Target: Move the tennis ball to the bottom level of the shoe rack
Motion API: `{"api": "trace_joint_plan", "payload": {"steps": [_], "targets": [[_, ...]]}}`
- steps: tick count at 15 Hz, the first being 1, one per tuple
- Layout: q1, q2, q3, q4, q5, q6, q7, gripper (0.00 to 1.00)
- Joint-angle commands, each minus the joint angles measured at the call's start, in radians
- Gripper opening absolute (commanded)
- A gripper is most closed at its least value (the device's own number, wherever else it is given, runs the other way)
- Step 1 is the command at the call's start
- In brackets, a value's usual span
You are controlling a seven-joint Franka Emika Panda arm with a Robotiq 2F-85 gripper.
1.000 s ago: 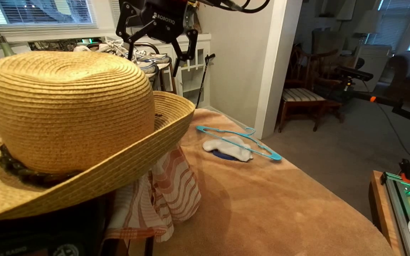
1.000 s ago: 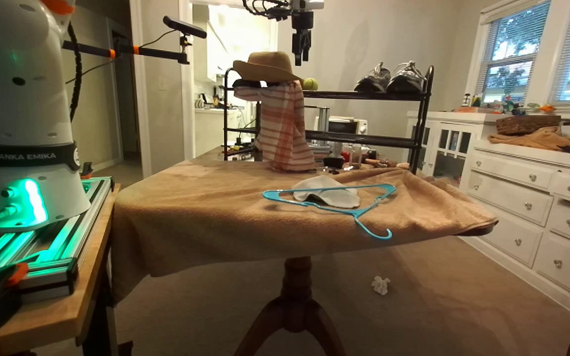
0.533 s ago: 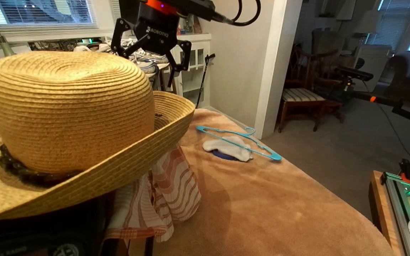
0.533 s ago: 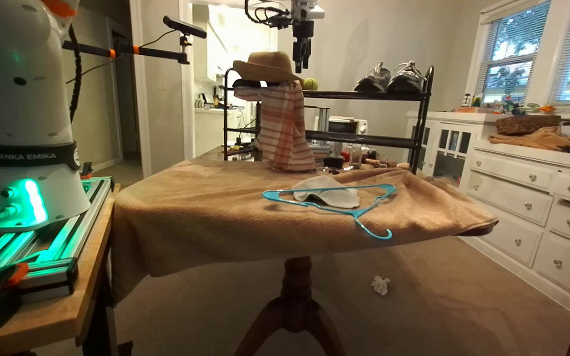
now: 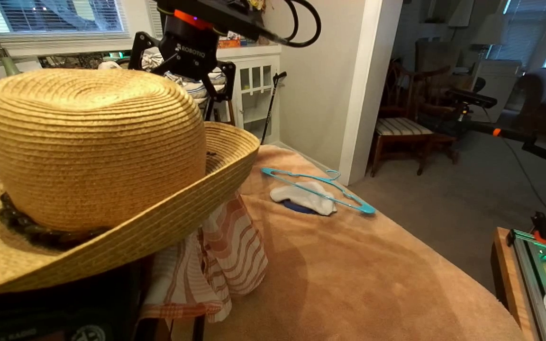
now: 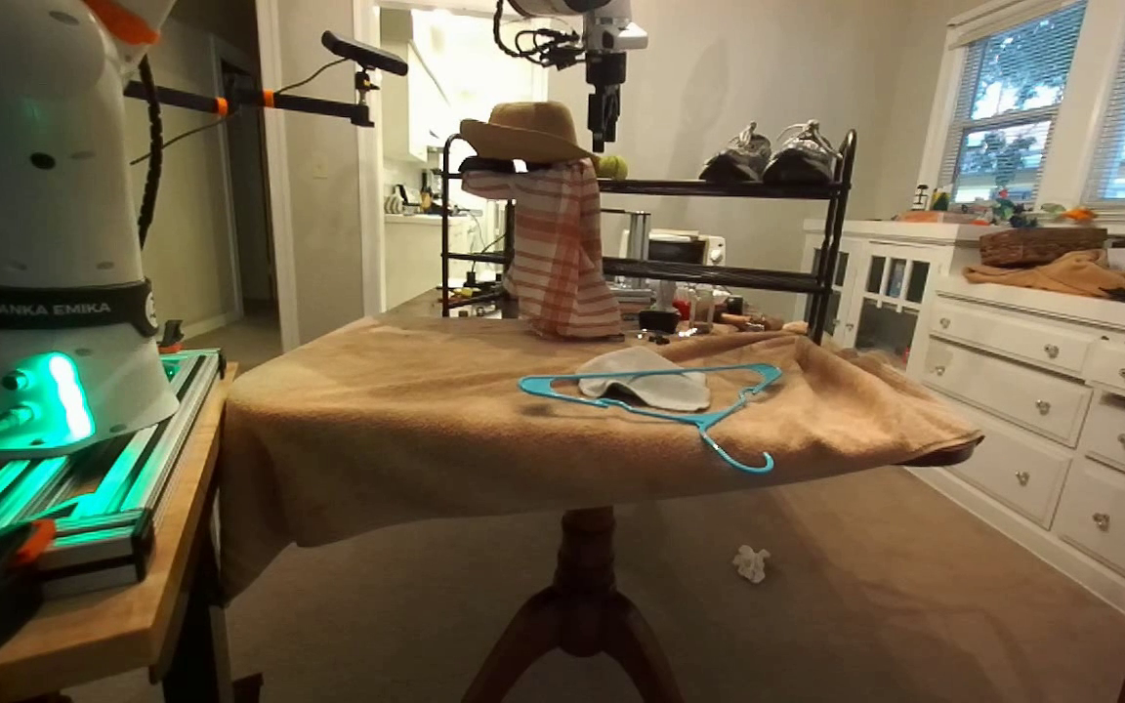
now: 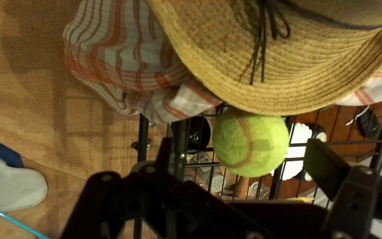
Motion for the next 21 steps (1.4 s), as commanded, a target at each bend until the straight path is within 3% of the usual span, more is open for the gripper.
{"api": "trace_joint_plan", "payload": {"steps": [1, 9, 10, 11, 15, 21], "targets": [[0.019, 0.071, -0.014, 0.084, -0.008, 0.006, -0.011, 1.00], [0.024, 0.148, -0.005, 0.152, -0.019, 0.008, -0.029, 1.00], [0.025, 0.155, -0.006, 0.157, -0.023, 0.015, -0.032, 0.83], [0.025, 0.161, -0.006, 0.162, -0.026, 0.018, -0.039, 0.73], [0.027, 0.178, -0.004, 0.185, -0.027, 0.008, -0.048, 0.42], [0.032, 0.115, -0.034, 0.186, -0.077, -0.015, -0.021, 0.42]]}}
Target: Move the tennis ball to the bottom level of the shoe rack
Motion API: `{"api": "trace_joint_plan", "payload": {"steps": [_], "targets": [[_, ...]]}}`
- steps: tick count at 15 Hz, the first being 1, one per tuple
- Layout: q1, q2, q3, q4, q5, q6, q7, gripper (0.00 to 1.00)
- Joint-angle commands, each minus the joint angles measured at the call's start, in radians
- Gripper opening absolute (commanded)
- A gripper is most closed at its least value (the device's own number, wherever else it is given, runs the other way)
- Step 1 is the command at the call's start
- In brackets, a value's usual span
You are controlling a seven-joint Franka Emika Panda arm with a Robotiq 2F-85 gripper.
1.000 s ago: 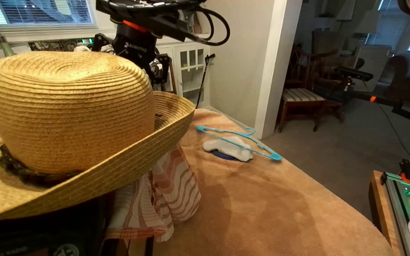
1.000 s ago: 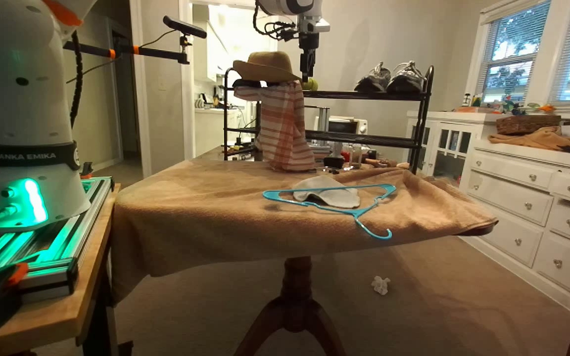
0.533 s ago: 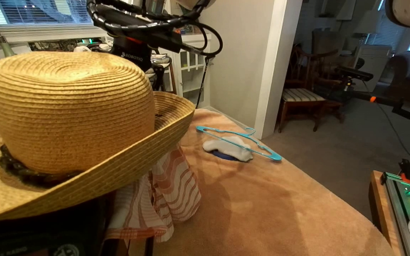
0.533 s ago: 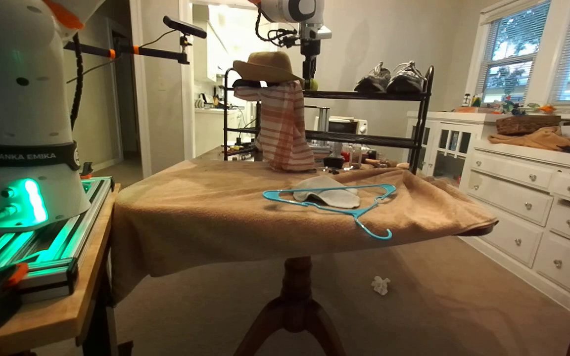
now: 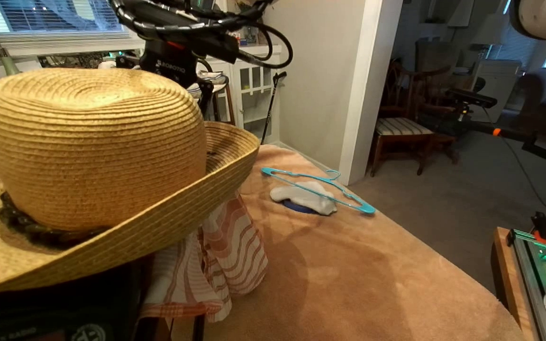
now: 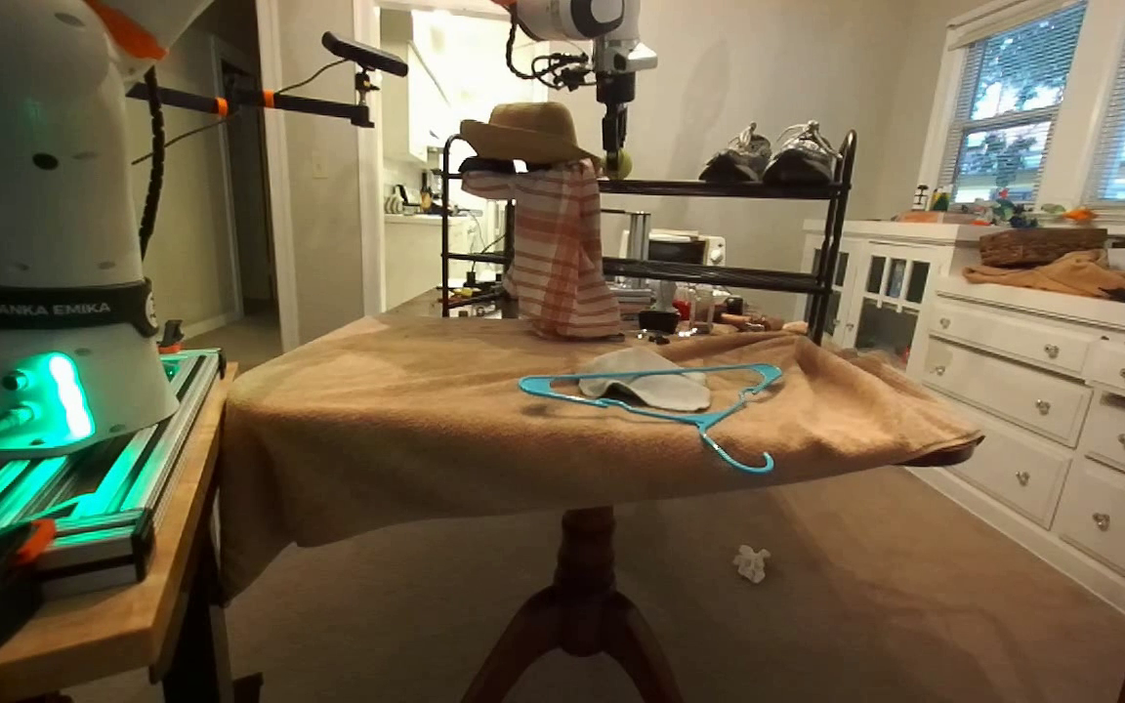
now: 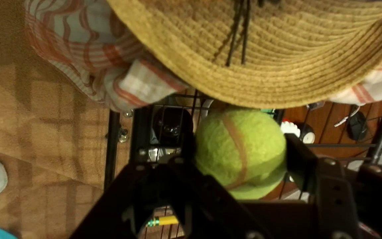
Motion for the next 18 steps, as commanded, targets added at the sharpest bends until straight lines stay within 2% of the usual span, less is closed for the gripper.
{"api": "trace_joint_plan", "payload": {"steps": [1, 2, 4, 8, 13, 16, 18], "targets": [[0.001, -0.060, -0.039, -0.004, -0.055, -0.045, 0.028, 0.42], [-0.004, -0.078, -0.050, -0.011, -0.066, -0.058, 0.031, 0.42], [-0.045, -0.135, -0.045, -0.044, -0.021, -0.123, -0.008, 0.42], [-0.162, -0.213, -0.002, -0.104, 0.140, -0.283, -0.162, 0.42], [-0.319, -0.261, 0.000, -0.264, 0.345, -0.261, -0.451, 0.42], [-0.398, -0.250, -0.003, -0.346, 0.482, -0.262, -0.537, 0.42], [-0.411, -0.234, -0.041, -0.388, 0.587, -0.268, -0.552, 0.42]]}}
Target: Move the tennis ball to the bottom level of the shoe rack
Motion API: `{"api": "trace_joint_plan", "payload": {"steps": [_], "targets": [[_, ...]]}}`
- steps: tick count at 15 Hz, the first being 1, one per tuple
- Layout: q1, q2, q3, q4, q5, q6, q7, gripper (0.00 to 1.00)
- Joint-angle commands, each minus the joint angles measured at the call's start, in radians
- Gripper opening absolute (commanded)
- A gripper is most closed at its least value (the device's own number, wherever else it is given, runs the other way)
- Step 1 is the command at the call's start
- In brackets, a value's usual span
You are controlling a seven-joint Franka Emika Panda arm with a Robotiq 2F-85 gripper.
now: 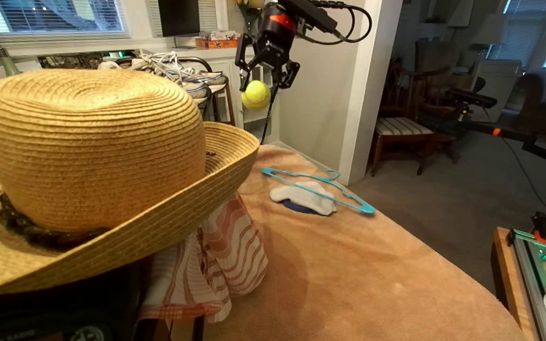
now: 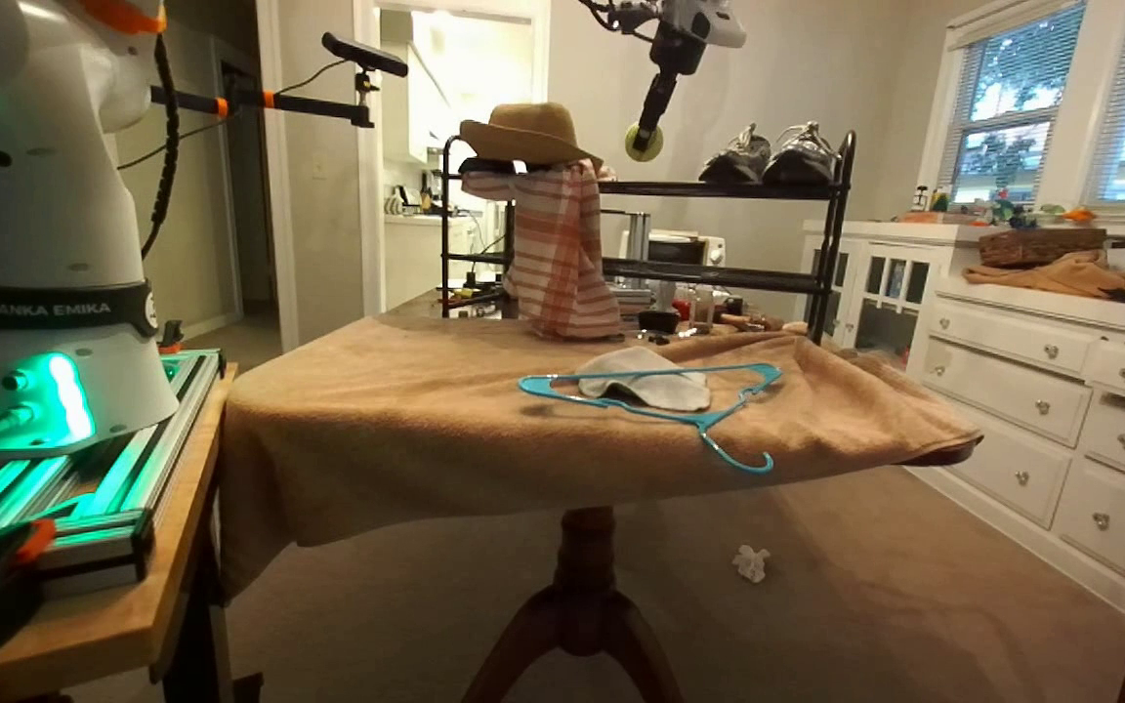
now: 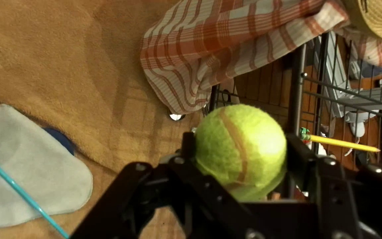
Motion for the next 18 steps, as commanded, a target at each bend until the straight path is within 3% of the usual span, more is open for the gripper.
{"api": "trace_joint_plan", "payload": {"steps": [1, 5, 7, 13, 18], "targets": [[-0.028, -0.007, -0.034, -0.114, 0.156, 0.011, -0.030, 0.42], [0.018, 0.030, -0.083, -0.166, 0.190, 0.052, 0.089, 0.42], [0.058, 0.056, -0.098, -0.174, 0.170, 0.089, 0.209, 0.42], [0.127, 0.102, -0.090, -0.205, 0.216, 0.235, 0.516, 0.42], [0.118, 0.111, -0.067, -0.259, 0.367, 0.366, 0.621, 0.42]]}}
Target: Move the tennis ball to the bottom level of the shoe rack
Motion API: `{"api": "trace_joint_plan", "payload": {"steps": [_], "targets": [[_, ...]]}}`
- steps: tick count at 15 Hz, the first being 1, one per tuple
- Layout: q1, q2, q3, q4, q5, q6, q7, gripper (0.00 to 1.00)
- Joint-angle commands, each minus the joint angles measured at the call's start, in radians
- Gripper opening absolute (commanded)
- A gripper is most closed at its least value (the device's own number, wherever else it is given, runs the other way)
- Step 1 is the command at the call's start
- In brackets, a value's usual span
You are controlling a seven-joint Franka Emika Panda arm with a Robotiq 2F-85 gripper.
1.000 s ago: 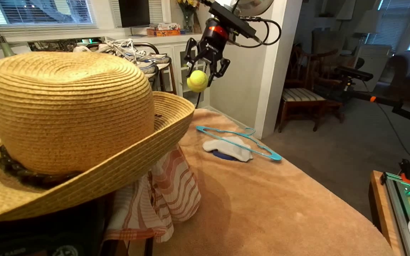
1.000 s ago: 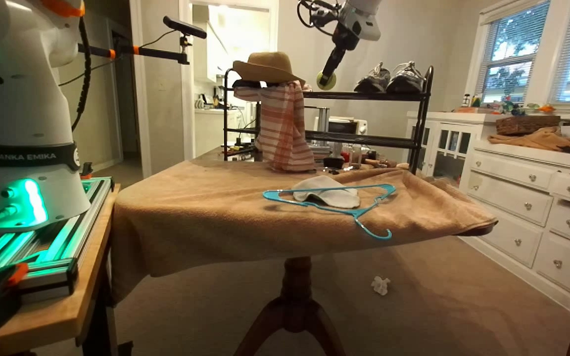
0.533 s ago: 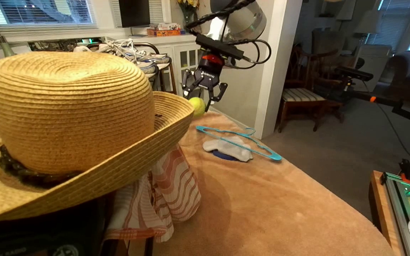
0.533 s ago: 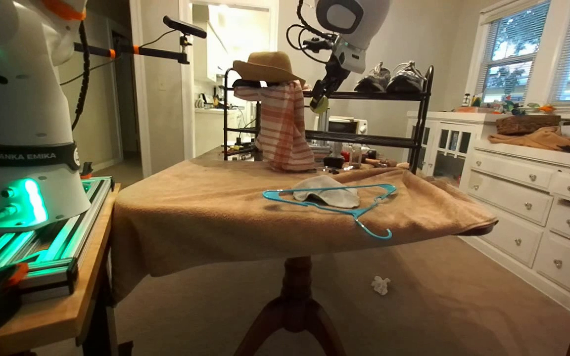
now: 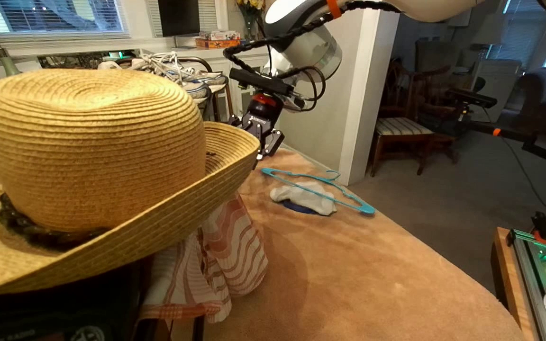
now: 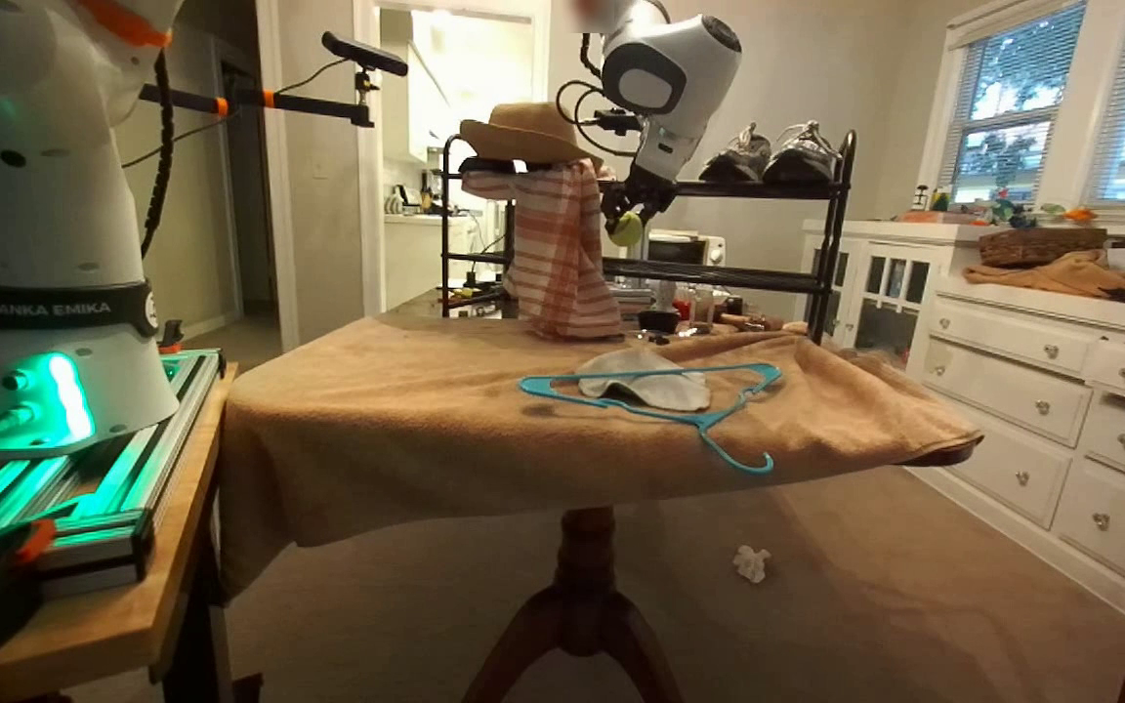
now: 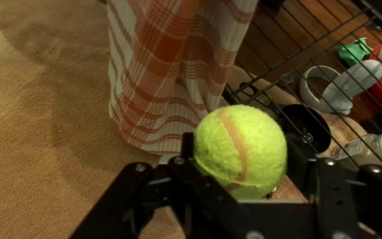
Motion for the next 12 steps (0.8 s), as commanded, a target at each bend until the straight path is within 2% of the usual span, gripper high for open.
{"api": "trace_joint_plan", "payload": {"steps": [1, 3, 4, 8, 9, 12], "targets": [[-0.005, -0.007, 0.011, -0.063, 0.136, 0.120, 0.050, 0.42], [-0.016, -0.010, 0.032, -0.071, 0.237, 0.155, 0.003, 0.42], [0.000, 0.003, 0.001, -0.045, 0.161, 0.112, 0.022, 0.67], [-0.002, 0.002, 0.010, -0.046, 0.213, 0.126, 0.018, 0.67], [-0.002, 0.002, 0.010, -0.046, 0.215, 0.126, 0.018, 0.42], [-0.012, 0.056, 0.020, -0.010, 0.258, 0.135, 0.023, 0.42]]}}
